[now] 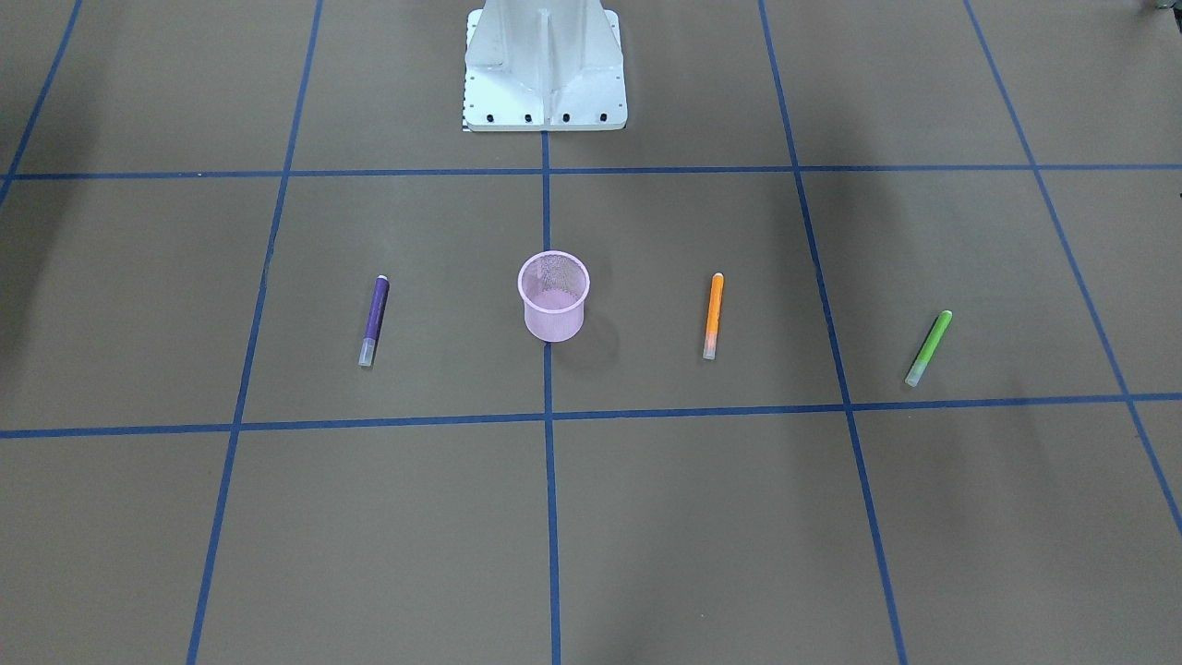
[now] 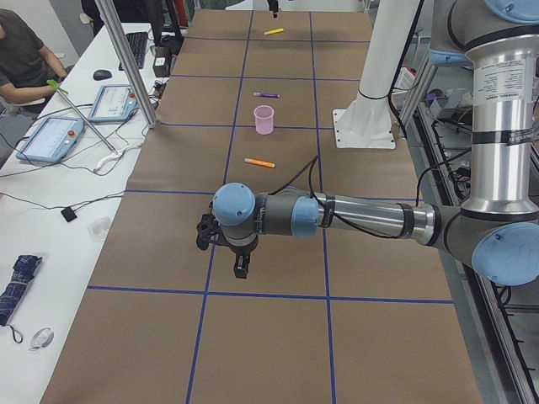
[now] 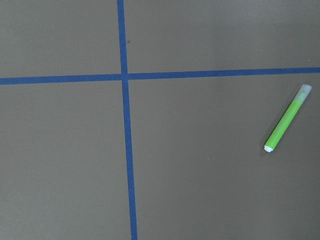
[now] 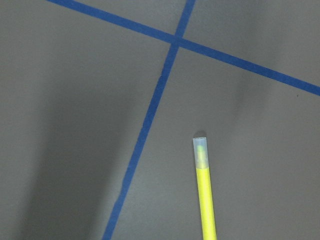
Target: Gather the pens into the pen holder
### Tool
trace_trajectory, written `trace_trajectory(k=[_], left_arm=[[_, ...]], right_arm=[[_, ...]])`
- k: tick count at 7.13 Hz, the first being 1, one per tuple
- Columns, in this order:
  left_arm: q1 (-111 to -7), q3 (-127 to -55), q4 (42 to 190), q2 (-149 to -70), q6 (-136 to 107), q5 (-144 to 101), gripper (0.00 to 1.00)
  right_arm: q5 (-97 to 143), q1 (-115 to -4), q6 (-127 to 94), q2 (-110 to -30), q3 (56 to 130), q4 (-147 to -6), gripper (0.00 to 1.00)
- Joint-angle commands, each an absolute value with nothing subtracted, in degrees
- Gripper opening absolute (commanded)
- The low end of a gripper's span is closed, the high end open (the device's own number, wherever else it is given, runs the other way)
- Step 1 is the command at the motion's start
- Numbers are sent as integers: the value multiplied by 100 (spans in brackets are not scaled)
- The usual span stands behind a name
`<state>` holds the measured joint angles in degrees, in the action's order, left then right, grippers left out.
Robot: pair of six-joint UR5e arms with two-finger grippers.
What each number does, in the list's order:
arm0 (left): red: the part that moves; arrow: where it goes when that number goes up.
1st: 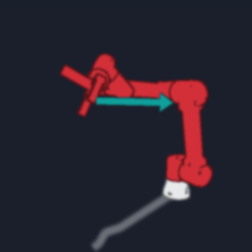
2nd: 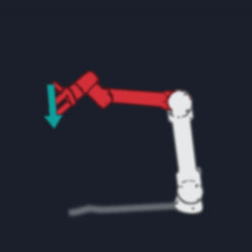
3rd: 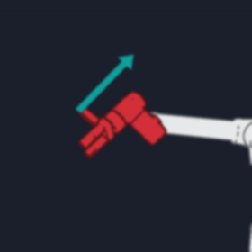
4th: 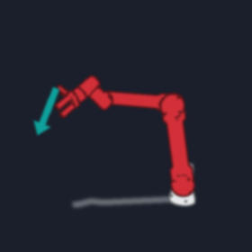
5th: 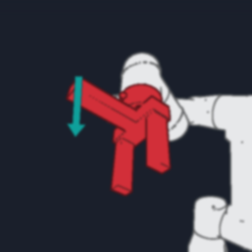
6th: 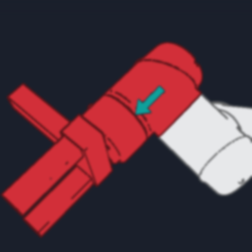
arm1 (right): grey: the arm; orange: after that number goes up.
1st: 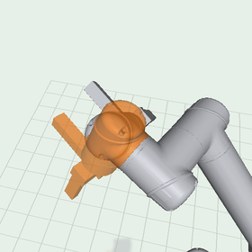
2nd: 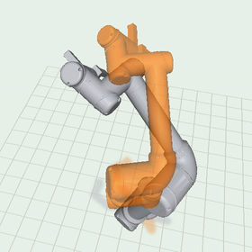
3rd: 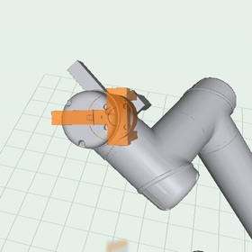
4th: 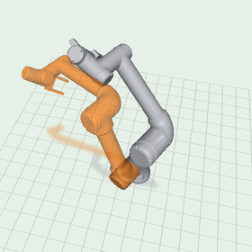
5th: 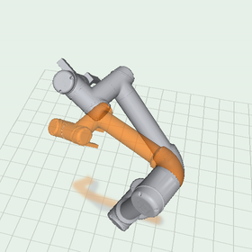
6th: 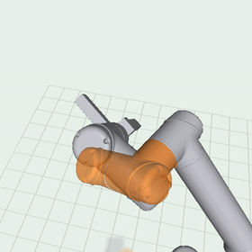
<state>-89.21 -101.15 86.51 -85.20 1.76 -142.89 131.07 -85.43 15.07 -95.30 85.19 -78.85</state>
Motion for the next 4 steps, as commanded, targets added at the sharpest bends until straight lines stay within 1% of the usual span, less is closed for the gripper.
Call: trace_trajectory(k=[1, 4], left_arm=[[-8921, -10099, 8684, -8517, 176, -14291, 100], [-8921, -10081, 8684, -8517, 176, -14291, 100]], right_arm=[[13008, -8359, 1503, -9343, 7904, -7621, 96], [12964, -7911, 1494, -9045, 7481, -7541, 93]])
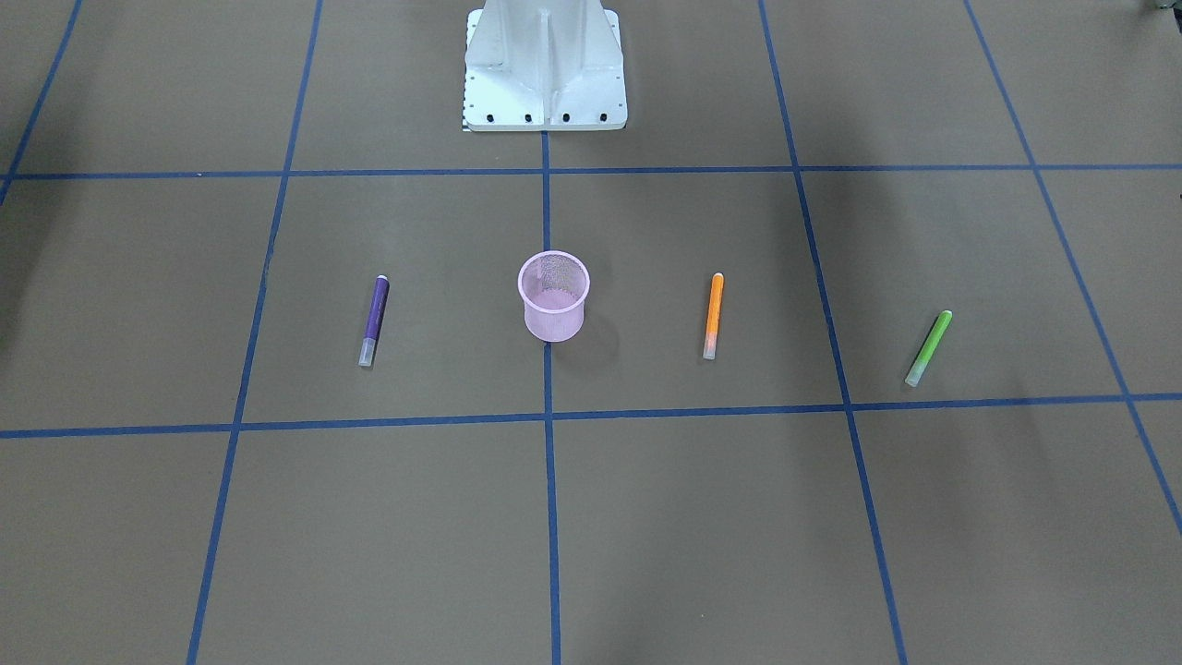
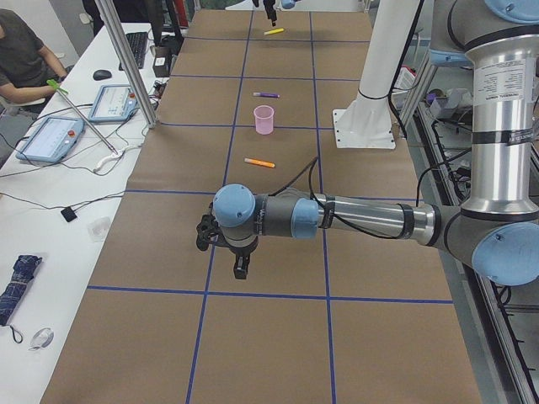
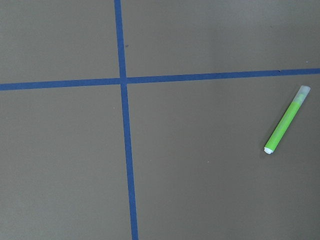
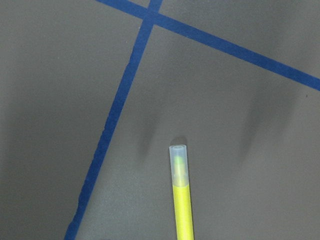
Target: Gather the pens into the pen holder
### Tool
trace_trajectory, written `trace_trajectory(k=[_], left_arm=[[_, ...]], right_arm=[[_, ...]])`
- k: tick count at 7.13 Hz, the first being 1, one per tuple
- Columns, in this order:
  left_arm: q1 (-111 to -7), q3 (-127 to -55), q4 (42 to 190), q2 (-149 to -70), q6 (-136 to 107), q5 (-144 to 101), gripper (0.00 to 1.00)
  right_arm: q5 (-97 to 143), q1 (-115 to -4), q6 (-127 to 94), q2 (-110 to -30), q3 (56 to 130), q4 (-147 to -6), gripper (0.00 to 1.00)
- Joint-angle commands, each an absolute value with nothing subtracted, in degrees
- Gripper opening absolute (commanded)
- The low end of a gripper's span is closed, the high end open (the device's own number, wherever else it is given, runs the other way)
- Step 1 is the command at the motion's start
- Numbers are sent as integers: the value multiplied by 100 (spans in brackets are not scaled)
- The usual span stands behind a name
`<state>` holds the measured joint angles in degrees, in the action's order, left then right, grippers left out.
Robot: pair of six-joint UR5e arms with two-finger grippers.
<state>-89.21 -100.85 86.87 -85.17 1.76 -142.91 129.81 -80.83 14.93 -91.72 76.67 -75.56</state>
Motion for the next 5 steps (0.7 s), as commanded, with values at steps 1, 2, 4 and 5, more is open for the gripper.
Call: trace_trajectory(k=[1, 2, 4, 5], left_arm=[[-8921, -10081, 8692, -8517, 176, -14291, 100], [-8921, -10081, 8684, -8517, 176, -14291, 100], [-8921, -10055, 8684, -8517, 176, -14291, 100], [-8921, -10029, 8684, -8517, 176, -14291, 100]], right_arm=[[12920, -7893, 1494, -9044, 7392, -7541, 90], [12859, -7779, 1512, -8974, 7305, -7541, 89], [12631, -7735, 1556, -8904, 7199, -7550, 89], [12621, -7726, 1564, -8747, 6998, -7559, 89]])
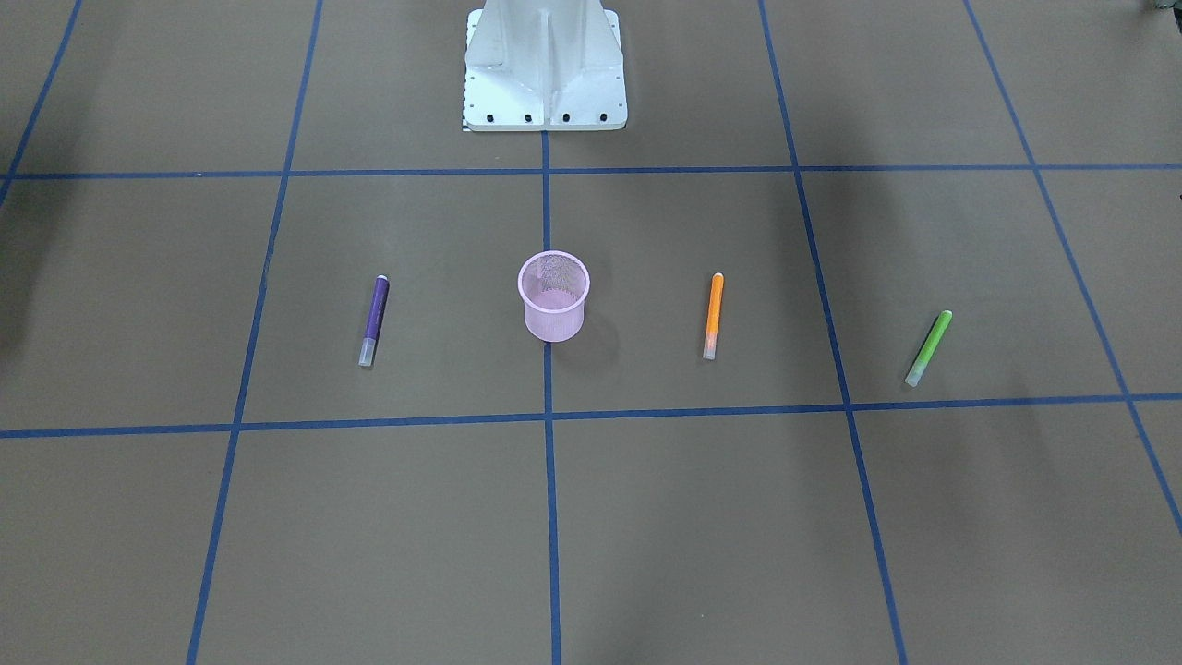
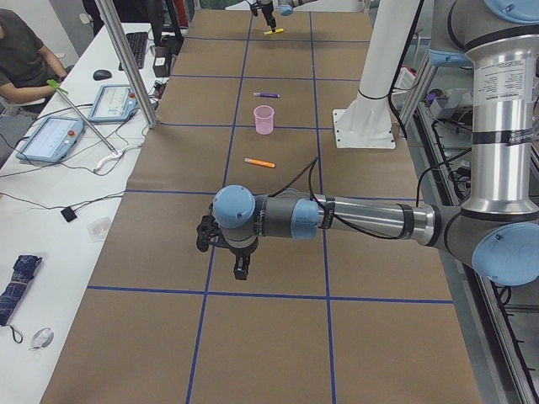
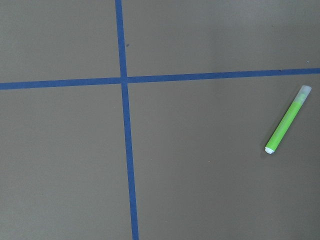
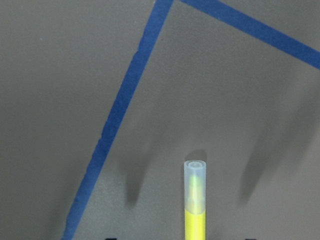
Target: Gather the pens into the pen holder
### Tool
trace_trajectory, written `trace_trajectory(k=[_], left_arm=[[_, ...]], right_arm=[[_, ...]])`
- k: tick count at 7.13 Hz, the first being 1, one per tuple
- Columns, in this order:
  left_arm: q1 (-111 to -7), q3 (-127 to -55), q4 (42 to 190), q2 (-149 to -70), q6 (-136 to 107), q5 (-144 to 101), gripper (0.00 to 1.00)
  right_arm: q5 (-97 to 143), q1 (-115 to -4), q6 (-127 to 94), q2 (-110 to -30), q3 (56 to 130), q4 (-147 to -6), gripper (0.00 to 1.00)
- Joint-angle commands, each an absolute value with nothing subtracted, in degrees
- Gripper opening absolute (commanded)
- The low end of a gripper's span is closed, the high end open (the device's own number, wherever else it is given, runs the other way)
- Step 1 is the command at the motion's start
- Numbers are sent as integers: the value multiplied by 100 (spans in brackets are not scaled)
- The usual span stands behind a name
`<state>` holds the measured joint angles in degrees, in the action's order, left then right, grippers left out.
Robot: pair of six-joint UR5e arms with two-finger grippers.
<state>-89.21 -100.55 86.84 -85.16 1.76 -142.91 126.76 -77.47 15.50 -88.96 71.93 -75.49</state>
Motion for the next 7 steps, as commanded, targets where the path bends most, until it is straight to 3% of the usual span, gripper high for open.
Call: trace_trajectory(k=[1, 4, 7], left_arm=[[-8921, -10037, 8684, -8517, 176, -14291, 100], [-8921, -10046, 8692, -8517, 193, -14291, 100], [-8921, -10055, 8692, -8517, 193, -14291, 100]], right_arm=[[12630, -7726, 1547, -8693, 6831, -7550, 89], [12665, -7726, 1538, -8692, 6838, -7541, 74], [12665, -7717, 1547, -8719, 6838, -7550, 73]])
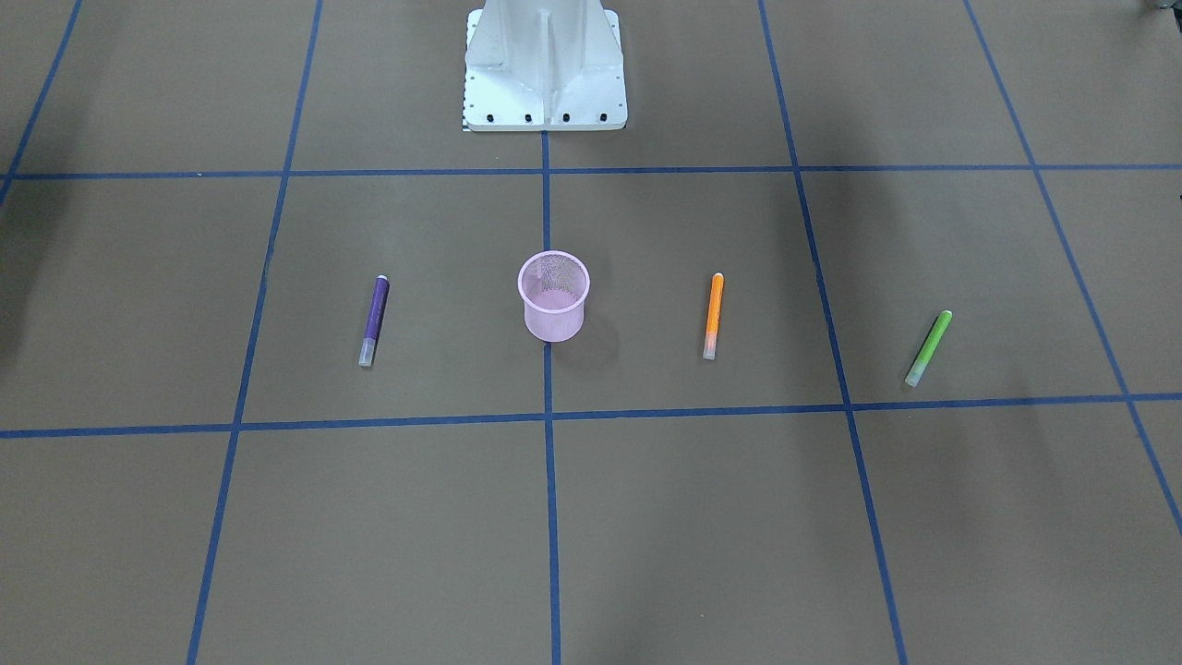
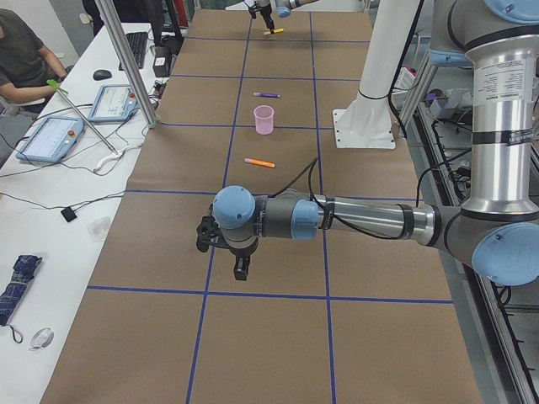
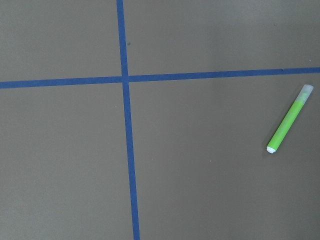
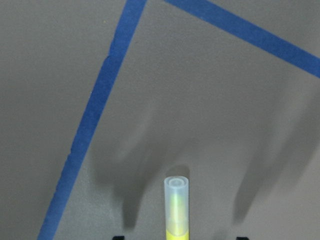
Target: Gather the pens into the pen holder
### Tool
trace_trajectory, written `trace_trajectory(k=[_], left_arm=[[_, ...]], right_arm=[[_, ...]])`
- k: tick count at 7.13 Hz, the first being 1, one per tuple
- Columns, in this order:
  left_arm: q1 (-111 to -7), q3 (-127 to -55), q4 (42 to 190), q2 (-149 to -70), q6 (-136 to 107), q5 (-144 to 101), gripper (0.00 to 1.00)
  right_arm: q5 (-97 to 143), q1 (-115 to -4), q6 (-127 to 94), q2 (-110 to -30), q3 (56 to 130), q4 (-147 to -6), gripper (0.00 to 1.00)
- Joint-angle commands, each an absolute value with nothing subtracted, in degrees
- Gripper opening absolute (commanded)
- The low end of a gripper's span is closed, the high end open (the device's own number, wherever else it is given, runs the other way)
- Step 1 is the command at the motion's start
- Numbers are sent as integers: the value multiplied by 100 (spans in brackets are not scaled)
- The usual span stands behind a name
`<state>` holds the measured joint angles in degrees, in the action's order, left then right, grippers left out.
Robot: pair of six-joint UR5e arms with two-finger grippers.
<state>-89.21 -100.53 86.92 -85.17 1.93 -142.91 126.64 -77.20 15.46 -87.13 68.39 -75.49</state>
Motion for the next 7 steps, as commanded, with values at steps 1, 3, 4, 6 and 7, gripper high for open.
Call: trace_trajectory(k=[1, 3, 4, 6, 7], left_arm=[[-8921, -10055, 8692, -8517, 202, -14291, 100], [-8921, -10046, 8692, -8517, 202, -14291, 100], [-8921, -10046, 8692, -8517, 202, -14291, 100], [-8921, -10055, 8692, -8517, 202, -14291, 100], [-8921, -10055, 8692, -8517, 202, -14291, 100]], right_arm=[[12665, -7699, 1547, -8719, 6829, -7550, 71], [12665, -7647, 1547, -8710, 6829, -7550, 71], [12674, -7629, 1547, -8719, 6829, -7550, 71], [12674, -7638, 1547, -8719, 6803, -7550, 54], [12674, -7638, 1547, -8710, 6794, -7559, 22]])
